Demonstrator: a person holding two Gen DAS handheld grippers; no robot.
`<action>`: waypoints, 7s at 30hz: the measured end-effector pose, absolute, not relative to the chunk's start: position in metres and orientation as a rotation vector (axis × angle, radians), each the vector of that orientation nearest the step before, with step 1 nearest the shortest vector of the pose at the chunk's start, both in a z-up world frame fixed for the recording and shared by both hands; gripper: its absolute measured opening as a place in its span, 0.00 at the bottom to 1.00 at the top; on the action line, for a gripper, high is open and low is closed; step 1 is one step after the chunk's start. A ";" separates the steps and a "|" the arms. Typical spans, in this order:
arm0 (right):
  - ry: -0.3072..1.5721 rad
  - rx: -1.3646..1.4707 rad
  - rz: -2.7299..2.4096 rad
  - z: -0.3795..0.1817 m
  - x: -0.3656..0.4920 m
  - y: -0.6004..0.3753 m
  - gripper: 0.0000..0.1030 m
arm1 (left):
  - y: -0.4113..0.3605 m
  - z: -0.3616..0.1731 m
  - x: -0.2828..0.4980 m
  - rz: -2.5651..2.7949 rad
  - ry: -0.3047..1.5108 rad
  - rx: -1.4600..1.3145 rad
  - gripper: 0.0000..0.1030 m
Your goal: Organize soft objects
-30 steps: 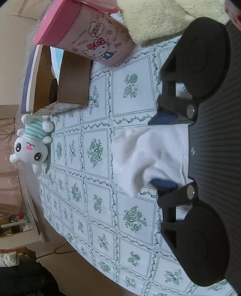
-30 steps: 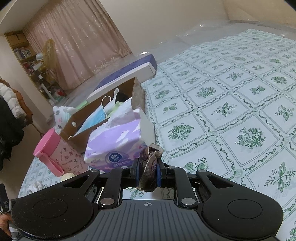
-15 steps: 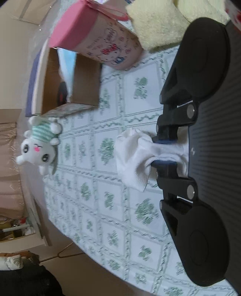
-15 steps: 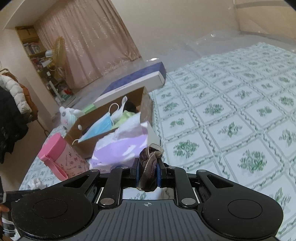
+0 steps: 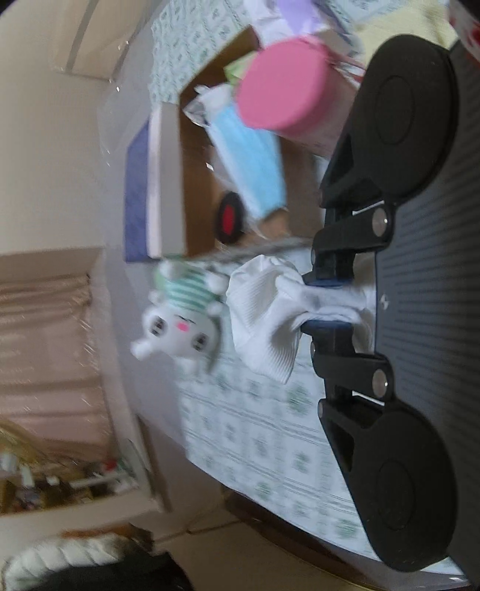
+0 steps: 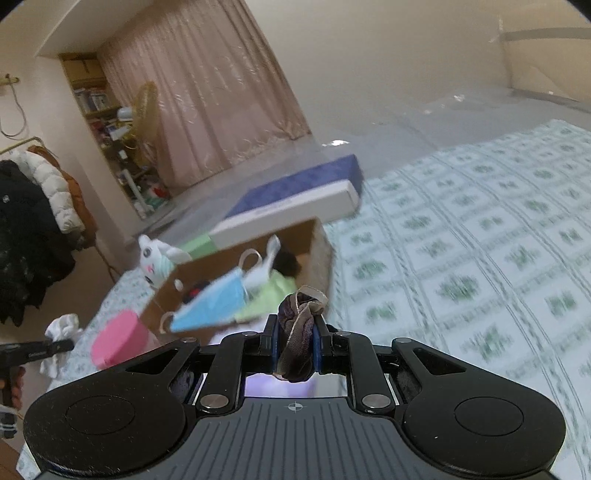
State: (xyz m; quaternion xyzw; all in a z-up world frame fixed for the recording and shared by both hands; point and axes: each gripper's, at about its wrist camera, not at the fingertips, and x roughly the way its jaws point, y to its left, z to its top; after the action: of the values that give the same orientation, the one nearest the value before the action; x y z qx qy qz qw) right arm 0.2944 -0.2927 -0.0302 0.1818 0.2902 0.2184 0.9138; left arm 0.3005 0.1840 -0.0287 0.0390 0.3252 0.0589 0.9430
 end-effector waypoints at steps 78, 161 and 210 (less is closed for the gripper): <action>0.637 0.224 0.525 0.001 0.337 -0.254 0.74 | 0.128 0.010 0.333 -0.043 0.727 0.083 0.68; 0.902 0.155 0.356 -0.085 0.124 -0.230 0.75 | 0.016 -0.068 0.115 -0.047 0.808 -0.068 0.68; 0.825 0.154 0.303 -0.104 0.145 -0.251 0.38 | 0.098 -0.059 0.103 0.017 0.826 0.070 0.10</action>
State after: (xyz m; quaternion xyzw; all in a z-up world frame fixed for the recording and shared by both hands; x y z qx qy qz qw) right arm 0.1450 -0.2513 -0.1045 0.0746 0.3990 0.1466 0.9021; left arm 0.1027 0.0982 -0.0591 0.0338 0.4014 0.0082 0.9152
